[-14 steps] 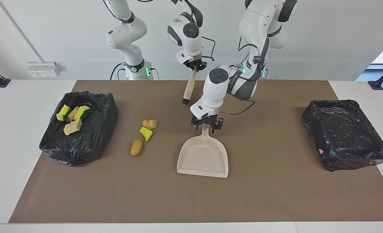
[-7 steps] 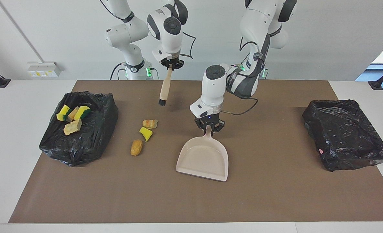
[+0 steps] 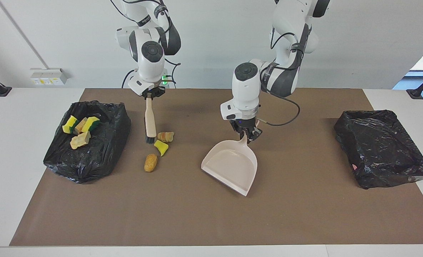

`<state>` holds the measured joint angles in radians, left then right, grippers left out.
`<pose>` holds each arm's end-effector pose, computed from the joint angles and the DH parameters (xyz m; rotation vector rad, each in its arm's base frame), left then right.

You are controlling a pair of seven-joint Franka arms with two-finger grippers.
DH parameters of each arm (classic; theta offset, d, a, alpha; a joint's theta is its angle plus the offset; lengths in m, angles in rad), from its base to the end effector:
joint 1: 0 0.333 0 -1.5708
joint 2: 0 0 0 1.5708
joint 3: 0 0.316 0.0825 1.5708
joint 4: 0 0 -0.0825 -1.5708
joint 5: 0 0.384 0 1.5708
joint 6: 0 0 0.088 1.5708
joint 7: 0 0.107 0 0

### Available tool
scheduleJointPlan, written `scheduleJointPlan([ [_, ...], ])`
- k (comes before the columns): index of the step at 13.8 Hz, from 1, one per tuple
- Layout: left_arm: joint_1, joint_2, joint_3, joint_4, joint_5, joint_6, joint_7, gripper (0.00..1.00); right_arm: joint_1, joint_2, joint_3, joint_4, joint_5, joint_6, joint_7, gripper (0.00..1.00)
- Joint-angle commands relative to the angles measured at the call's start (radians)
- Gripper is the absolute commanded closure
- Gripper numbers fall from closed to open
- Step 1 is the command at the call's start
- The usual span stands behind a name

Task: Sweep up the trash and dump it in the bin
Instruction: 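Grasp the brush with the right gripper while the left gripper holds the dustpan, then sweep the sponge and bread pieces toward the dustpan with the right gripper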

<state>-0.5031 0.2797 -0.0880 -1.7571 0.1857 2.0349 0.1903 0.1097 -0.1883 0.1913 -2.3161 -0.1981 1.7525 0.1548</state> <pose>0.5351 -0.3418 0.4092 -2.7282 1.2534 -0.0423 0.4206 0.1130 0.3947 2.7905 0.2934 -0.4557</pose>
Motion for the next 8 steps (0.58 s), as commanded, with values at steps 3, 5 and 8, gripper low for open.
scheduleJointPlan([
  [3,0.012,-0.034,-0.006,-0.044,0.014,-0.039,0.358,1.0,-0.042,0.041,0.022,-0.023,-0.04,0.018,-0.136,1.0],
  [5,0.012,-0.06,-0.01,-0.099,0.003,-0.035,0.48,1.0,-0.041,0.036,0.022,-0.046,0.008,0.031,-0.138,1.0],
  [8,-0.005,-0.117,-0.016,-0.189,0.001,-0.028,0.567,1.0,-0.042,0.036,0.022,-0.046,0.221,0.03,-0.135,1.0],
])
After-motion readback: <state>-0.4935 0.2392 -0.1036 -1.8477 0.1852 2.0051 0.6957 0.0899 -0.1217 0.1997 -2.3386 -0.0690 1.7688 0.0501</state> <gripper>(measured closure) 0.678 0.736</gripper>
